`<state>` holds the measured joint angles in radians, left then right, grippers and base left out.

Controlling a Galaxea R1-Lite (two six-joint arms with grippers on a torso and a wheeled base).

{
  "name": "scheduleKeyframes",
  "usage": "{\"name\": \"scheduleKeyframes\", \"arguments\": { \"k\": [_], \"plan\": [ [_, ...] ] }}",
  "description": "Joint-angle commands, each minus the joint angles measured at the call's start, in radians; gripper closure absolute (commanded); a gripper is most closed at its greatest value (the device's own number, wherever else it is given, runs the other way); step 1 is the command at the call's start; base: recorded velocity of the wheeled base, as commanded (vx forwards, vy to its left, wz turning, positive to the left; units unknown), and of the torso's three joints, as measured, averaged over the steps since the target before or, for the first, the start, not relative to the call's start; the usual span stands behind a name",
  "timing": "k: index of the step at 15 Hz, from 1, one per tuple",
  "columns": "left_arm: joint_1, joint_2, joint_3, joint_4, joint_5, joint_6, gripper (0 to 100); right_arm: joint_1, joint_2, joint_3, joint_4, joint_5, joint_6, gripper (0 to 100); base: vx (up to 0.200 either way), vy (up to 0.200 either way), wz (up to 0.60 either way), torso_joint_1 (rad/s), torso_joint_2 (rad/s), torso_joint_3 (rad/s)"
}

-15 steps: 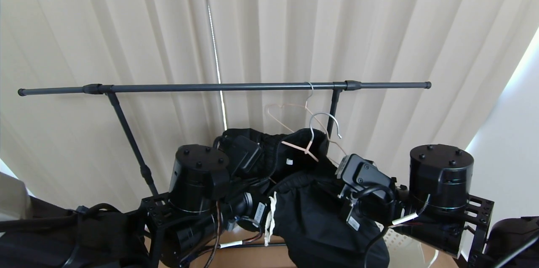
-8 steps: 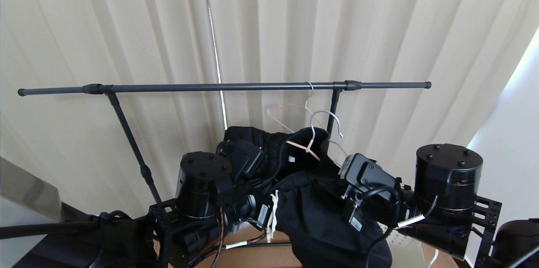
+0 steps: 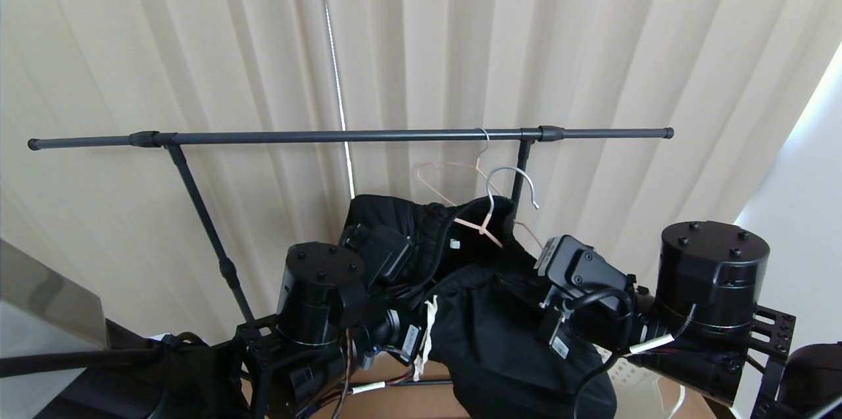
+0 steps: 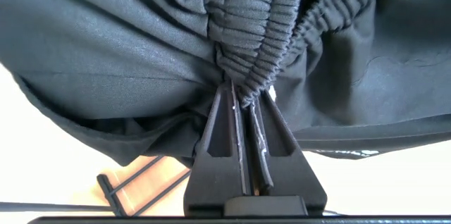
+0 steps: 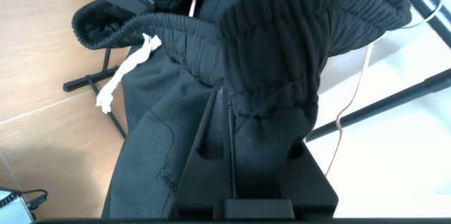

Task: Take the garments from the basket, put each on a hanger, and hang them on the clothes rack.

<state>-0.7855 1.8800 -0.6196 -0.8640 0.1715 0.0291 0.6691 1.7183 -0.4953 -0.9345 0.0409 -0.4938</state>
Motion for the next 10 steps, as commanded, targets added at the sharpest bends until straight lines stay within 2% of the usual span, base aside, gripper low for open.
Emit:
{"name": "scheduleKeyframes", "arguments": {
  "k": [1, 6, 7, 10],
  "plan": [
    [0.000, 0.002, 0.003, 0.000, -0.001, -0.002, 100, 0.004, -0.017, 0.004, 0.000, 0.001, 0.000, 100, 0.000, 0.000, 0.00, 0.000, 0.00, 0.000],
    [0.000, 0.002, 0.012, 0.000, -0.004, 0.003, 100, 0.009, -0.020, 0.006, -0.001, 0.001, 0.000, 100, 0.000, 0.000, 0.00, 0.000, 0.00, 0.000],
    [0.000, 0.002, 0.014, 0.000, -0.006, 0.003, 0, 0.009, -0.020, 0.006, -0.001, 0.001, 0.000, 100, 0.000, 0.000, 0.00, 0.000, 0.00, 0.000],
    [0.000, 0.004, 0.008, 0.000, -0.004, 0.002, 0, 0.009, -0.023, 0.009, -0.001, 0.001, 0.000, 100, 0.000, 0.000, 0.00, 0.000, 0.00, 0.000]
  ]
}}
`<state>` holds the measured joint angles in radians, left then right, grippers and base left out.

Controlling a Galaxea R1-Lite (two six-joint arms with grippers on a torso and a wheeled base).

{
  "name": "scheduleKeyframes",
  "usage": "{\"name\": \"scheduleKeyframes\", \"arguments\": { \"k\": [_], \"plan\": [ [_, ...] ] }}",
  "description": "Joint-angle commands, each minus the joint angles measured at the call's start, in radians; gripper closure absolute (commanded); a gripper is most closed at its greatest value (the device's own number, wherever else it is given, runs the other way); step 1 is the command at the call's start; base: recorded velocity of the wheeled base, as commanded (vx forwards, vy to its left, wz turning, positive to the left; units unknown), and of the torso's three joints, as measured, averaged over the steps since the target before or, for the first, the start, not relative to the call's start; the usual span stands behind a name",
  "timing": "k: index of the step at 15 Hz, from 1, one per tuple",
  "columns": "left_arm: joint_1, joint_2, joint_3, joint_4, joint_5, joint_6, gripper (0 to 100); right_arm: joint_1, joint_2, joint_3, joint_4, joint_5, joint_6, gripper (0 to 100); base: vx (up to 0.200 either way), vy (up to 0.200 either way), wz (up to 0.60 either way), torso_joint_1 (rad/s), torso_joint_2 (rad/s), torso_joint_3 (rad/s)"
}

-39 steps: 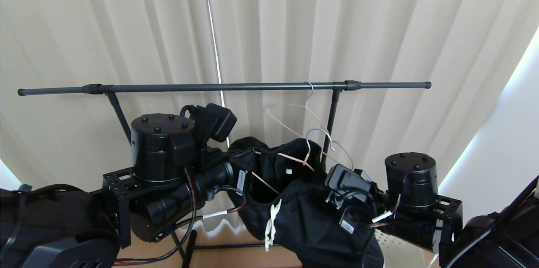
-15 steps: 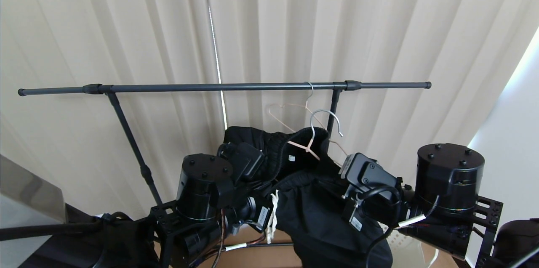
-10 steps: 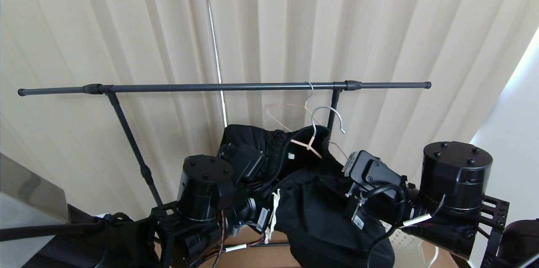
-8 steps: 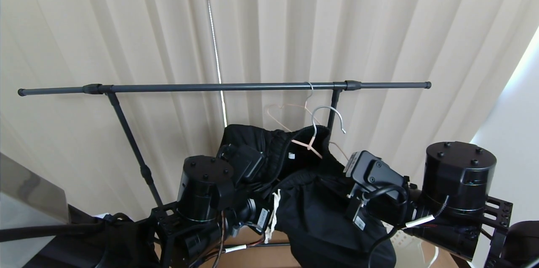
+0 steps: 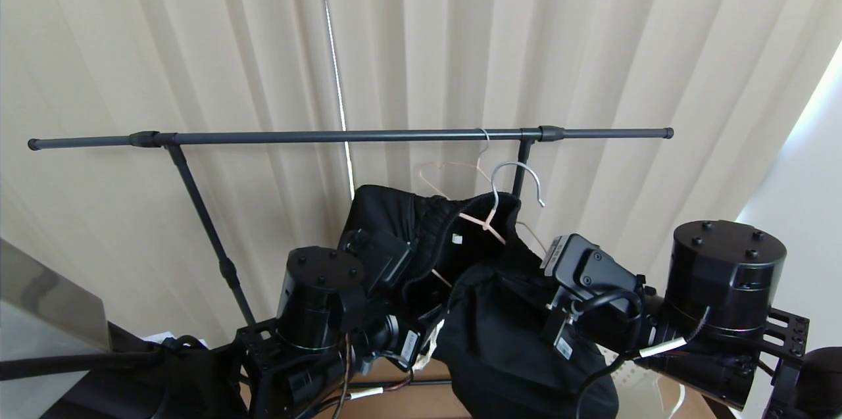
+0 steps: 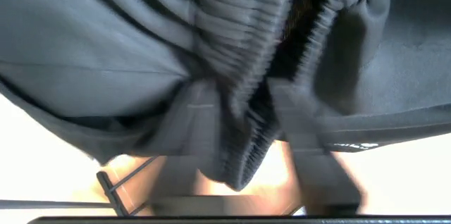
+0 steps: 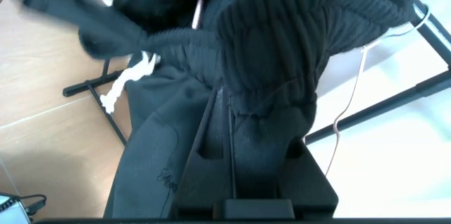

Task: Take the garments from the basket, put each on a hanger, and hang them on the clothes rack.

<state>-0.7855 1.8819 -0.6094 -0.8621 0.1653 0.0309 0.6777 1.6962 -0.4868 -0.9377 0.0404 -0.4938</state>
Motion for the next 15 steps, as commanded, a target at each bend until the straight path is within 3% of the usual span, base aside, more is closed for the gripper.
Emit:
{"name": "scheduleKeyframes", "arguments": {
  "k": [1, 7, 15],
  "plan": [
    [0.000, 0.000, -0.003, -0.003, 0.002, 0.001, 0, 0.000, -0.001, 0.002, 0.002, -0.001, -0.002, 100, 0.000, 0.000, 0.00, 0.000, 0.00, 0.000],
    [0.006, -0.018, 0.033, -0.126, 0.003, 0.050, 0, -0.006, 0.003, 0.010, 0.002, 0.004, -0.002, 100, 0.000, 0.000, 0.00, 0.000, 0.00, 0.000],
    [0.003, -0.069, 0.065, -0.132, -0.003, 0.070, 0, -0.035, 0.013, 0.008, 0.002, 0.036, -0.002, 100, 0.000, 0.000, 0.00, 0.000, 0.00, 0.000]
  ]
}}
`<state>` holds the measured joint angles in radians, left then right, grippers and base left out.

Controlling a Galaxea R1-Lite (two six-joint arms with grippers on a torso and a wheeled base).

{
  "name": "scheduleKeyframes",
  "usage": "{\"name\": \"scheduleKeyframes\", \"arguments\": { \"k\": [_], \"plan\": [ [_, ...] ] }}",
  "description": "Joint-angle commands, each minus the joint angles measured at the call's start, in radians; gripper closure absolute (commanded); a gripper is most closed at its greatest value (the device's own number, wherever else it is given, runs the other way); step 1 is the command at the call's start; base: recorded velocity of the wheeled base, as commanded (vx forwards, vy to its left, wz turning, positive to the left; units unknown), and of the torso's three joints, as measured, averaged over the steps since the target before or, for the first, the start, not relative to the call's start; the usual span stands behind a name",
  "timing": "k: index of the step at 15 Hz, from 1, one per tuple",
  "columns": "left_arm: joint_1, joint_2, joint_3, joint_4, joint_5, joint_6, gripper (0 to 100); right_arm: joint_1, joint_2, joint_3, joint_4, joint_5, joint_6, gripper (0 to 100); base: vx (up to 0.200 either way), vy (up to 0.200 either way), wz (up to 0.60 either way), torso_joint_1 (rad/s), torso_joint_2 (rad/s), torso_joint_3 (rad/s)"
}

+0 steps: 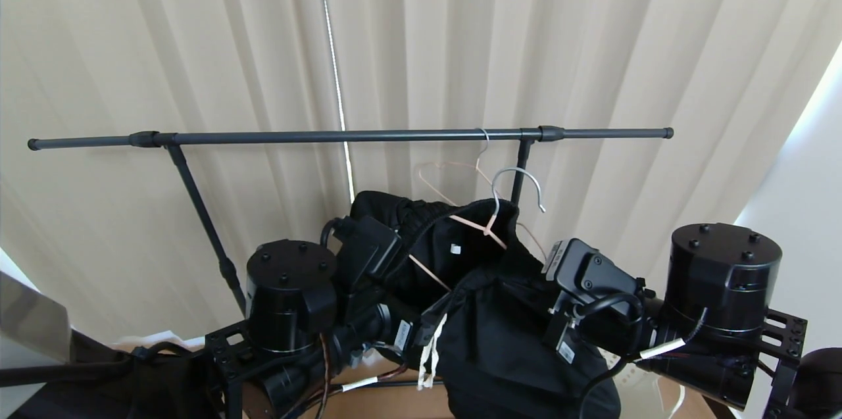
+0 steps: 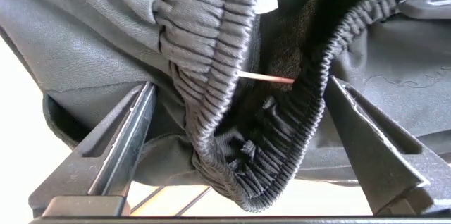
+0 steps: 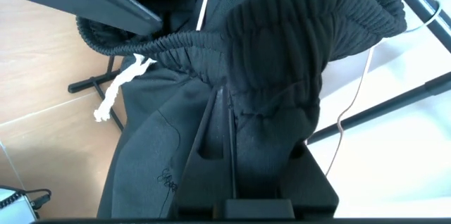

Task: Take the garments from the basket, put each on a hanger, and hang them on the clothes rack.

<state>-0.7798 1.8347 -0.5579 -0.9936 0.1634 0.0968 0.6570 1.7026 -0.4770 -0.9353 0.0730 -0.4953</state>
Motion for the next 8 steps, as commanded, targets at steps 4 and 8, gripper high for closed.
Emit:
{"name": "scheduleKeyframes", "arguments": {
  "k": [4, 8],
  "plan": [
    [-0.003, -0.048, 0.070, -0.010, -0.061, 0.073, 0, -0.034, 0.006, -0.006, 0.000, 0.030, 0.000, 100, 0.000, 0.000, 0.00, 0.000, 0.00, 0.000],
    [0.014, -0.051, 0.128, -0.137, -0.140, 0.104, 0, -0.066, 0.011, -0.006, 0.000, 0.060, 0.000, 100, 0.000, 0.000, 0.00, 0.000, 0.00, 0.000]
  ]
}}
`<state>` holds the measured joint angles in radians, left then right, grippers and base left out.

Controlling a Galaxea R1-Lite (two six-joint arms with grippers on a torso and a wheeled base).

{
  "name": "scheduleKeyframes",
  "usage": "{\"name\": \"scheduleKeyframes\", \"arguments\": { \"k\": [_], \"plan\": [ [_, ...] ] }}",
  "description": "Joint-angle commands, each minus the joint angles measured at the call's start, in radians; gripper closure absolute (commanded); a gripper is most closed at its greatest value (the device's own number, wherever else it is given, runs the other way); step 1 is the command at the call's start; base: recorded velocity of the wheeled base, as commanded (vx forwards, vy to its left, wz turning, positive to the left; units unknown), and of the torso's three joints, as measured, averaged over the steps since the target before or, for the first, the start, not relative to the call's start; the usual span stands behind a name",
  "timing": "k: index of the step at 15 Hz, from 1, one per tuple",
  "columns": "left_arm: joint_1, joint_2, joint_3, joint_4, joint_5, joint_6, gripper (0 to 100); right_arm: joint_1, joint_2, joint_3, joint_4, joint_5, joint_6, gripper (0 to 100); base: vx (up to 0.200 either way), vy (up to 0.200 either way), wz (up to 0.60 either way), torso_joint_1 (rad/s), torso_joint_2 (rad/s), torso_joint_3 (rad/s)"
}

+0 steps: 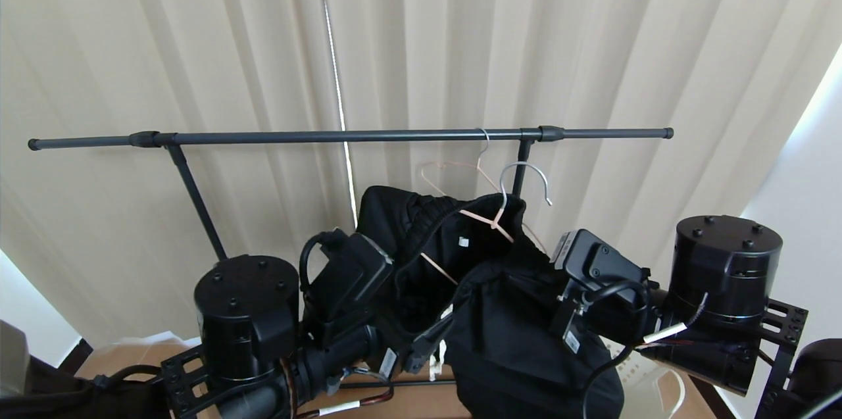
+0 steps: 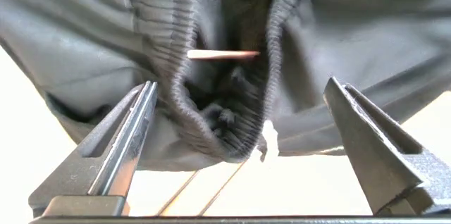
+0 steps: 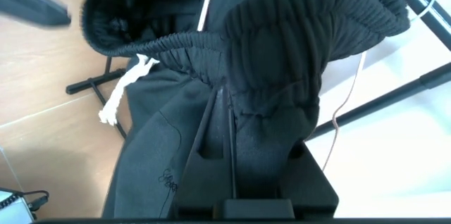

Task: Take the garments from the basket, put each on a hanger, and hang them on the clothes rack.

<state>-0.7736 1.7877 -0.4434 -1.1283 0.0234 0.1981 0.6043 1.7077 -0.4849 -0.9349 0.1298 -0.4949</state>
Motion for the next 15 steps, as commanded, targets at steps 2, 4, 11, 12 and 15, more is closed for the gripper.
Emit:
{"name": "scheduleKeyframes", "arguments": {
  "k": [2, 4, 11, 12, 15],
  "plan": [
    [0.039, -0.010, 0.025, -0.084, -0.016, 0.001, 0, -0.044, 0.006, 0.005, -0.001, 0.067, -0.001, 100, 0.000, 0.000, 0.00, 0.000, 0.00, 0.000],
    [0.077, -0.054, 0.029, -0.125, -0.026, 0.021, 0, -0.095, 0.004, 0.008, -0.001, 0.163, -0.004, 100, 0.000, 0.000, 0.00, 0.000, 0.00, 0.000],
    [0.089, -0.330, -0.193, 0.527, 0.021, 0.026, 0, -0.170, 0.007, 0.037, 0.001, 0.352, -0.119, 100, 0.000, 0.000, 0.00, 0.000, 0.00, 0.000],
    [0.089, -0.332, -0.232, 0.593, 0.021, 0.029, 0, -0.173, 0.009, 0.039, 0.001, 0.366, -0.120, 100, 0.000, 0.000, 0.00, 0.000, 0.00, 0.000],
    [0.089, -0.312, -0.376, 0.788, 0.036, 0.053, 0, -0.173, 0.029, 0.039, 0.001, 0.399, -0.133, 100, 0.000, 0.000, 0.00, 0.000, 0.00, 0.000]
  ]
}}
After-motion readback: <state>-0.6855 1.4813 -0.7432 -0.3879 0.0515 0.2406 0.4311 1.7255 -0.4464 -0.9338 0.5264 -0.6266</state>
